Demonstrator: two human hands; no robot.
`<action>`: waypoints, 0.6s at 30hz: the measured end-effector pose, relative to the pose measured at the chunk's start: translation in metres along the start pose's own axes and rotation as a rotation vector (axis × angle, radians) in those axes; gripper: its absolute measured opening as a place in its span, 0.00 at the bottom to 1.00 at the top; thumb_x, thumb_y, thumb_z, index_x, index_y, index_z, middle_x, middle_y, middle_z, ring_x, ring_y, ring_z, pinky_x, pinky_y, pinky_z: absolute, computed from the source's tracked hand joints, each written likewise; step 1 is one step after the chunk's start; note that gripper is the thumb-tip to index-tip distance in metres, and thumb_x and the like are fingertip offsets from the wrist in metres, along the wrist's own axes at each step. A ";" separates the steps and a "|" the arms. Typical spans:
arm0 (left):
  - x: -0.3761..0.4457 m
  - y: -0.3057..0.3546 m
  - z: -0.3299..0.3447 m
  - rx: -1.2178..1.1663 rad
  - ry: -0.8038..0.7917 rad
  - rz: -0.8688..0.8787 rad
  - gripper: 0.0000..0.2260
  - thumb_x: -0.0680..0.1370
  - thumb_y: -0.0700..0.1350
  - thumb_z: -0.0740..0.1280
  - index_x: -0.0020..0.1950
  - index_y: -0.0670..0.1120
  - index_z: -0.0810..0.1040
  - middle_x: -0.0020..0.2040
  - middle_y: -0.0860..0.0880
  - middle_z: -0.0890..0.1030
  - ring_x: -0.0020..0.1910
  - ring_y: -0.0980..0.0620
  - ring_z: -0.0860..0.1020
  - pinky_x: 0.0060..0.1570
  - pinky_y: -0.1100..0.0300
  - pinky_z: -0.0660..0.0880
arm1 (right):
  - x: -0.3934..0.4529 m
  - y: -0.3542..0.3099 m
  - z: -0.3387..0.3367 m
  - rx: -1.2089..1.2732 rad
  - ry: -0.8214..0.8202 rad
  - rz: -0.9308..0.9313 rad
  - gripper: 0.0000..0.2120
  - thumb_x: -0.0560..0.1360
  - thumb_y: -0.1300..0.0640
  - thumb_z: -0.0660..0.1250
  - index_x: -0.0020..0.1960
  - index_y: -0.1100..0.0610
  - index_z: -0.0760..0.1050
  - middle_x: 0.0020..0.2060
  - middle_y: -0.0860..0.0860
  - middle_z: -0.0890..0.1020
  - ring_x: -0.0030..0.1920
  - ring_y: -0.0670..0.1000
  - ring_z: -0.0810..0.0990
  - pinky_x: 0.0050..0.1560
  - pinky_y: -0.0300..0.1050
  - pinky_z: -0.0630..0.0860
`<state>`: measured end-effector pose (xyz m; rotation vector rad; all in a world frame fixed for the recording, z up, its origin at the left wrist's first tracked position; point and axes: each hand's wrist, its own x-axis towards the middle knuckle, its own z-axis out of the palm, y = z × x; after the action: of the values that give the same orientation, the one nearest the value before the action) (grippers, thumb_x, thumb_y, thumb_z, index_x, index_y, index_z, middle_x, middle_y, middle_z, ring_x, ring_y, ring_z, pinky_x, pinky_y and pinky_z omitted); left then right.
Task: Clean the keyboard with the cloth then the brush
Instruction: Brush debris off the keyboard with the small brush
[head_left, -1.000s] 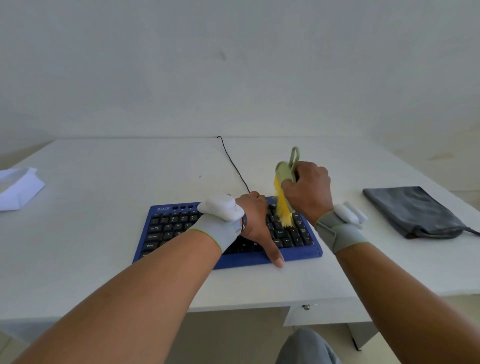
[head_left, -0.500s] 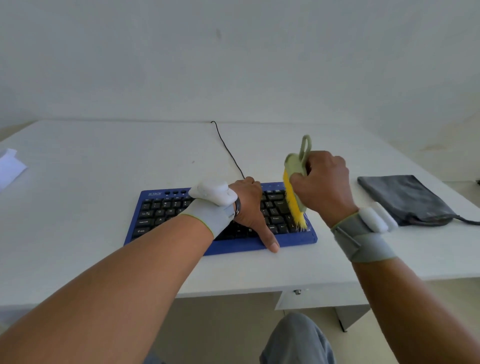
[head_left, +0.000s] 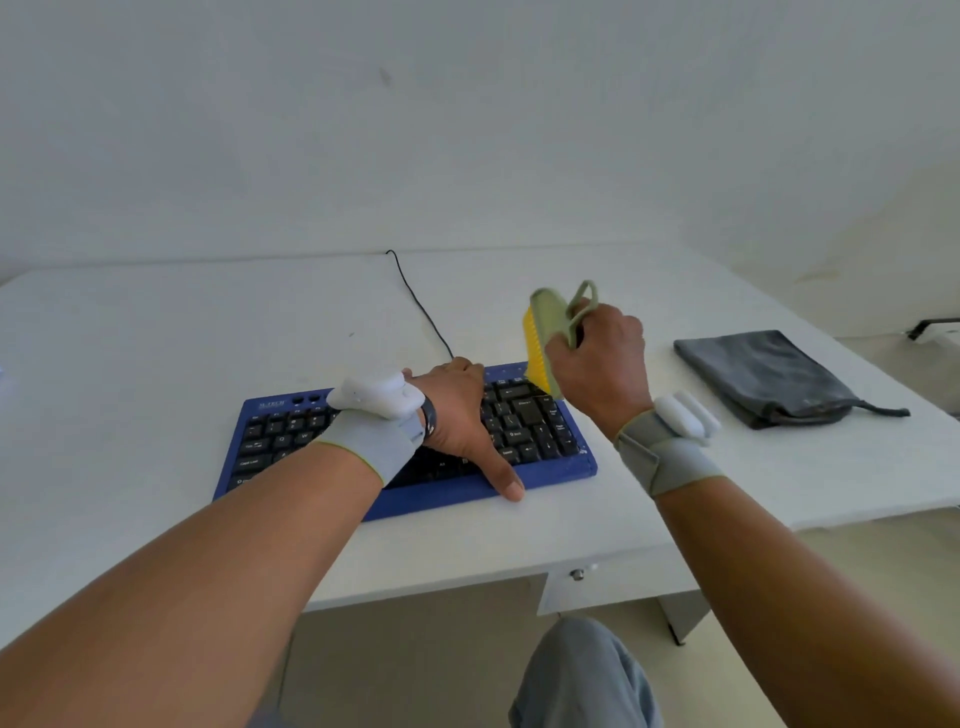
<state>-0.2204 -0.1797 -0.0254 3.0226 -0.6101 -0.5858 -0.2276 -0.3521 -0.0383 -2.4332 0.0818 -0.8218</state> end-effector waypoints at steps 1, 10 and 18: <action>0.001 0.000 0.001 -0.002 -0.002 -0.002 0.67 0.48 0.77 0.74 0.79 0.47 0.53 0.74 0.51 0.62 0.72 0.47 0.65 0.72 0.41 0.60 | -0.005 0.002 -0.002 -0.011 -0.019 -0.009 0.14 0.72 0.59 0.64 0.31 0.56 0.62 0.26 0.49 0.64 0.35 0.59 0.68 0.38 0.47 0.60; 0.003 -0.003 0.001 -0.051 0.007 -0.003 0.65 0.48 0.76 0.75 0.77 0.48 0.57 0.71 0.52 0.65 0.69 0.48 0.68 0.70 0.44 0.65 | -0.012 -0.004 -0.070 -0.093 -0.248 0.030 0.12 0.69 0.57 0.67 0.34 0.58 0.65 0.34 0.54 0.71 0.34 0.55 0.70 0.29 0.40 0.61; -0.002 -0.002 0.000 -0.024 0.012 -0.009 0.67 0.50 0.74 0.76 0.79 0.46 0.52 0.76 0.51 0.60 0.74 0.47 0.64 0.72 0.44 0.62 | -0.002 -0.009 -0.037 0.039 -0.025 0.027 0.08 0.71 0.58 0.64 0.36 0.59 0.67 0.27 0.52 0.68 0.35 0.59 0.69 0.36 0.45 0.63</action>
<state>-0.2211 -0.1774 -0.0253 3.0062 -0.5854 -0.5708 -0.2520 -0.3619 -0.0104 -2.3999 0.0884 -0.7738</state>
